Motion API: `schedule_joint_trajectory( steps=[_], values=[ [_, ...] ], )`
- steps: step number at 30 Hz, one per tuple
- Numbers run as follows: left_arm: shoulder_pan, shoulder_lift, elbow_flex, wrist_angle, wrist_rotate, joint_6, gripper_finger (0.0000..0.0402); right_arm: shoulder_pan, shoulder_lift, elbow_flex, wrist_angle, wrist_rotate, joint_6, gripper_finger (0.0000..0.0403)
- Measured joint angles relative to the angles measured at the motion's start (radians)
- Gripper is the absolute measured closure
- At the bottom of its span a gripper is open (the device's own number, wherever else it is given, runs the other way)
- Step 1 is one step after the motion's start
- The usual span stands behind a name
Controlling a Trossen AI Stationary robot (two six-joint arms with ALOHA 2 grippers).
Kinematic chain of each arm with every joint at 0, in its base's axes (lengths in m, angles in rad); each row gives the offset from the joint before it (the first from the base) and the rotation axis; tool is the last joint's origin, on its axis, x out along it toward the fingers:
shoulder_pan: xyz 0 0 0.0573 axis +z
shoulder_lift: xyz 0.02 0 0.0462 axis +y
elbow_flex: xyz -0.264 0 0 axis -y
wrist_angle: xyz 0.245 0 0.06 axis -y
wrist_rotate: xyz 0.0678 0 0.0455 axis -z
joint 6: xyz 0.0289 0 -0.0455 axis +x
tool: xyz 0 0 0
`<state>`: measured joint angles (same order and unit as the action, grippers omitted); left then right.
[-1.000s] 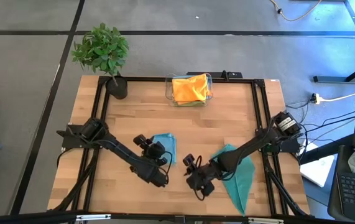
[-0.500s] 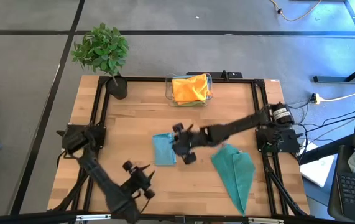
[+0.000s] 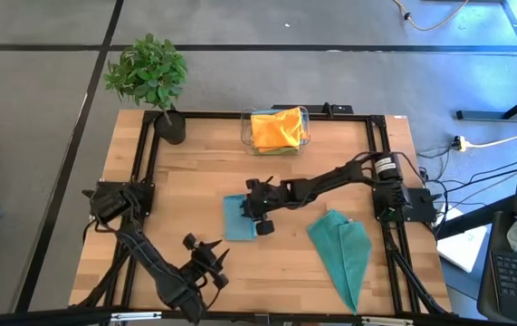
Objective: Fold microfiber towels
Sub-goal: Put the folded blue microfiber towel into the transparent bin
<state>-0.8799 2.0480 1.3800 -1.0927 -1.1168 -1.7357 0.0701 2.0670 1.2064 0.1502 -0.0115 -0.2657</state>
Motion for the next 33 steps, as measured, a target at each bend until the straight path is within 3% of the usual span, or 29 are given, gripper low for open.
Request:
schedule_joint_trajectory(
  steps=[6, 15, 20, 25, 29, 33],
  values=[
    [-0.001, 0.000, 0.000, 0.007, 0.008, 0.002, 0.0249, -0.008, 0.016, 0.004, -0.131, 0.067, 0.053, 0.0277],
    [-0.003, 0.000, 0.000, 0.019, 0.011, 0.002, 0.0249, -0.009, -0.025, 0.004, -0.312, 0.074, 0.098, 0.0277],
    [-0.007, 0.000, 0.000, 0.035, 0.012, 0.006, 0.0249, 0.019, -0.080, -0.005, -0.370, 0.160, 0.007, 0.0281],
    [-0.007, 0.000, 0.000, 0.070, 0.021, 0.018, 0.0249, 0.105, -0.176, 0.000, -0.308, 0.216, -0.042, 0.0290],
    [-0.007, 0.000, 0.000, 0.079, 0.033, 0.019, 0.0249, 0.168, -0.170, -0.004, -0.237, 0.178, 0.002, 0.0286],
    [-0.010, 0.000, 0.000, 0.103, 0.035, 0.019, 0.0249, 0.222, -0.133, 0.000, -0.209, 0.256, -0.005, 0.0267]
  ],
)
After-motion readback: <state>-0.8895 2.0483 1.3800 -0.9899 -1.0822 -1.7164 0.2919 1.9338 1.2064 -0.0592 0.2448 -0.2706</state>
